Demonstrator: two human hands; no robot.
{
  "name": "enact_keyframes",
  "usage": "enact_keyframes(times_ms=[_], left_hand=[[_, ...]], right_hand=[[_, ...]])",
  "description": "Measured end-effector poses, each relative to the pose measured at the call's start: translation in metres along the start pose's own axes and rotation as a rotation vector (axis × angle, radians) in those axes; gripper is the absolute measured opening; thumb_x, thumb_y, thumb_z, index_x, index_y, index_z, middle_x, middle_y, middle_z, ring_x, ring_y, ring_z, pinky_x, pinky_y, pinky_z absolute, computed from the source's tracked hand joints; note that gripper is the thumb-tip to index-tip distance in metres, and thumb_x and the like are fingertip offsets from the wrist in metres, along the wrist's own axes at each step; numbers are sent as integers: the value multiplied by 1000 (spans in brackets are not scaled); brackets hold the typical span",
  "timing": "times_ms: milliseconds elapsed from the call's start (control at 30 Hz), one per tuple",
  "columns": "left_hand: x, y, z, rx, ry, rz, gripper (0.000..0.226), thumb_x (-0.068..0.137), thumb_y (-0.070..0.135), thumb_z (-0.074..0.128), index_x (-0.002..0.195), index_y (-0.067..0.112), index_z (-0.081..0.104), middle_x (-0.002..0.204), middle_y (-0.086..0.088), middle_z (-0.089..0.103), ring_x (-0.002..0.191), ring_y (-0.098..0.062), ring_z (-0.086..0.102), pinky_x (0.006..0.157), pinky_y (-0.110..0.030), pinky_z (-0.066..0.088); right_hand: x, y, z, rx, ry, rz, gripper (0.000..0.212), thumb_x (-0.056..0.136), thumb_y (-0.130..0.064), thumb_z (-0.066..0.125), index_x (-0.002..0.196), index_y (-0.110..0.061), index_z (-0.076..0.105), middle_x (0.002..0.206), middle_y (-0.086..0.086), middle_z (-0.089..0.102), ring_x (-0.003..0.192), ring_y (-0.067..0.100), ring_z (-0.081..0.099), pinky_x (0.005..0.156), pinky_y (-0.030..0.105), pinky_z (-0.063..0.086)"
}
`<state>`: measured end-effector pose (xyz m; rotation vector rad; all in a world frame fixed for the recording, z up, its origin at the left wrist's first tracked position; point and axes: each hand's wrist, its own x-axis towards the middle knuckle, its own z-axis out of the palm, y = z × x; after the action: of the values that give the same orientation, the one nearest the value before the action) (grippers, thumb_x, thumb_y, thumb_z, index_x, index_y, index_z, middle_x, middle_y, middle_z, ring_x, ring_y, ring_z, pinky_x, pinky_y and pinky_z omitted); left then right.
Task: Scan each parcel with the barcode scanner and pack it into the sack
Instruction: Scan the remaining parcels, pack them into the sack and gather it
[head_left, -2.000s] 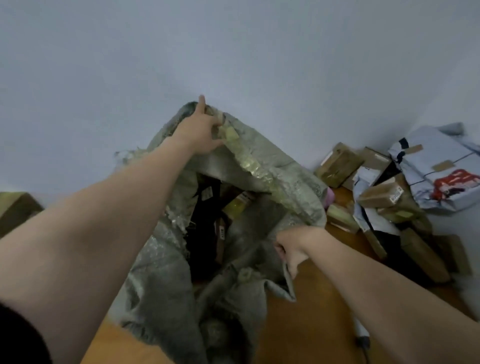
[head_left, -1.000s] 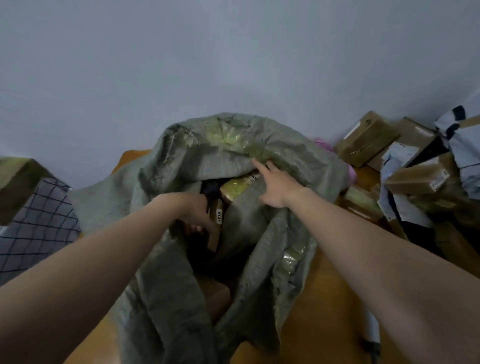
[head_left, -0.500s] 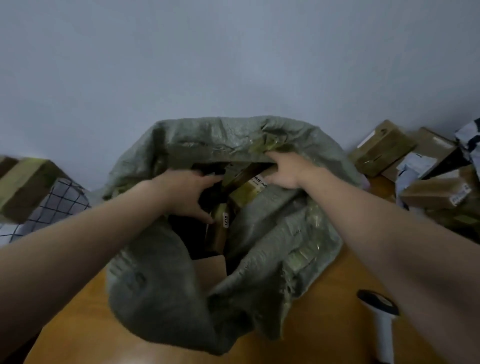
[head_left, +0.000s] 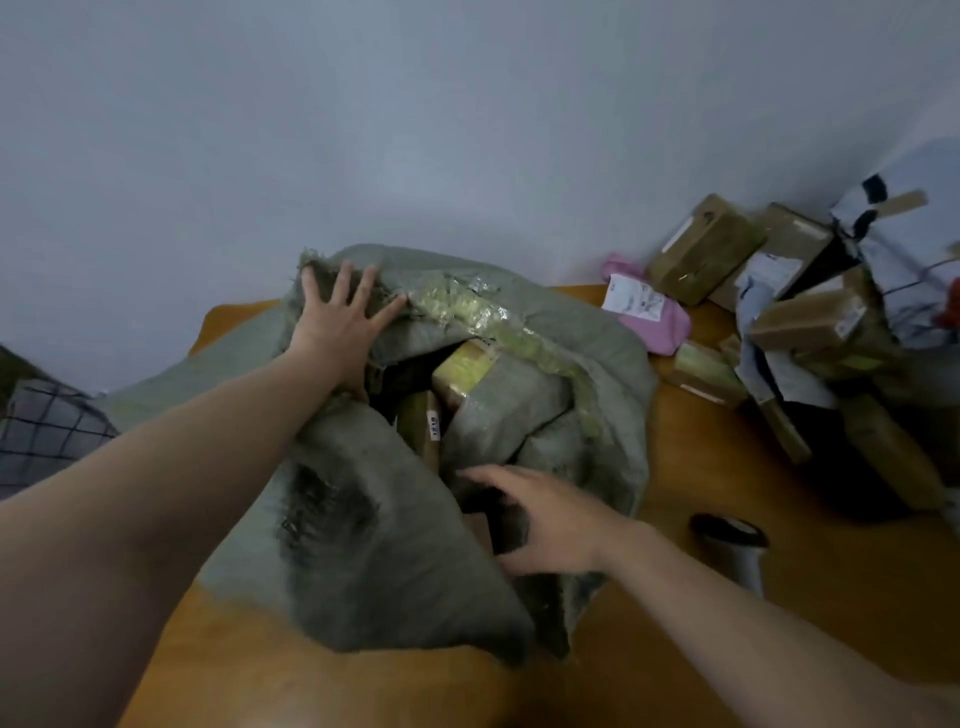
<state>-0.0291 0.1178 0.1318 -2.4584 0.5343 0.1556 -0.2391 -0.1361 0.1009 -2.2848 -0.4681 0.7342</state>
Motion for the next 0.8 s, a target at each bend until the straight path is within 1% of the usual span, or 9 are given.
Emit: enact_keyframes(times_ms=[100, 167, 267, 367, 467, 600, 700, 767, 800], left_hand=[[-10, -3, 9, -44, -10, -22, 155, 52, 98, 64, 160, 31, -26, 170, -18, -20, 156, -46, -11, 116, -78, 13], [-21, -6, 4, -100, -2, -22, 149, 57, 94, 66, 162, 32, -20, 170, -18, -20, 157, -44, -11, 116, -77, 13], [-50, -1, -15, -253, 69, 53, 130, 68, 89, 63, 165, 32, -1, 172, -12, -15, 159, -36, -10, 118, -76, 7], [-88, 10, -35, -506, 1, 245, 129, 56, 101, 41, 163, 34, 16, 171, -5, 22, 158, -24, 18, 120, -73, -1], [-123, 2, -32, -686, -230, 239, 135, 44, 104, 33, 163, 44, 9, 165, 5, 36, 152, -22, 33, 119, -73, 3], [-151, -40, -23, -834, -487, 222, 140, 45, 102, 56, 162, 48, 3, 169, 9, 24, 154, -22, 29, 124, -51, 22], [-171, -67, -15, -906, -637, 223, 139, 43, 88, 82, 160, 48, 18, 163, 15, 32, 149, -20, 37, 122, -46, 32], [-182, -78, -2, -790, -621, 133, 136, 39, 83, 88, 155, 45, 28, 161, 14, 38, 146, -22, 40, 121, -50, 33], [-186, -83, 6, -652, -597, 59, 141, 40, 86, 85, 159, 44, 21, 165, 12, 32, 151, -27, 32, 122, -57, 28]], right_hand=[[3, -17, 18, -134, -52, -60, 99, 80, -48, 79, 156, -48, 16, 160, -14, 30, 142, 14, 38, 110, 42, 43], [13, -32, 25, -238, -62, -86, 91, 82, -36, 79, 156, -37, 26, 158, -7, 34, 136, 18, 45, 106, 41, 47], [30, -41, 32, -200, -2, -143, 45, 86, -28, 77, 127, -23, 61, 130, 2, 62, 112, 20, 61, 97, 43, 53], [48, -46, 20, -5, 99, -47, 18, 87, -22, 76, 100, -28, 66, 108, 1, 72, 99, 21, 68, 89, 46, 59], [60, -58, -3, 3, 113, -75, 29, 79, -21, 83, 100, -21, 63, 103, 0, 70, 95, 16, 67, 85, 39, 57], [68, -69, -19, -61, 73, -62, 48, 72, -30, 89, 111, -27, 61, 113, -4, 62, 102, 15, 59, 82, 33, 52], [75, -69, -20, -14, 127, -24, 53, 73, -44, 89, 114, -27, 60, 110, -8, 59, 102, 15, 58, 82, 31, 51], [80, -69, -19, 194, 189, 40, 52, 77, -39, 89, 117, -24, 60, 109, -9, 61, 99, 15, 63, 74, 29, 55], [85, -70, -19, 344, 218, 70, 50, 80, -35, 88, 119, -20, 59, 111, -5, 64, 98, 16, 68, 71, 31, 60]])
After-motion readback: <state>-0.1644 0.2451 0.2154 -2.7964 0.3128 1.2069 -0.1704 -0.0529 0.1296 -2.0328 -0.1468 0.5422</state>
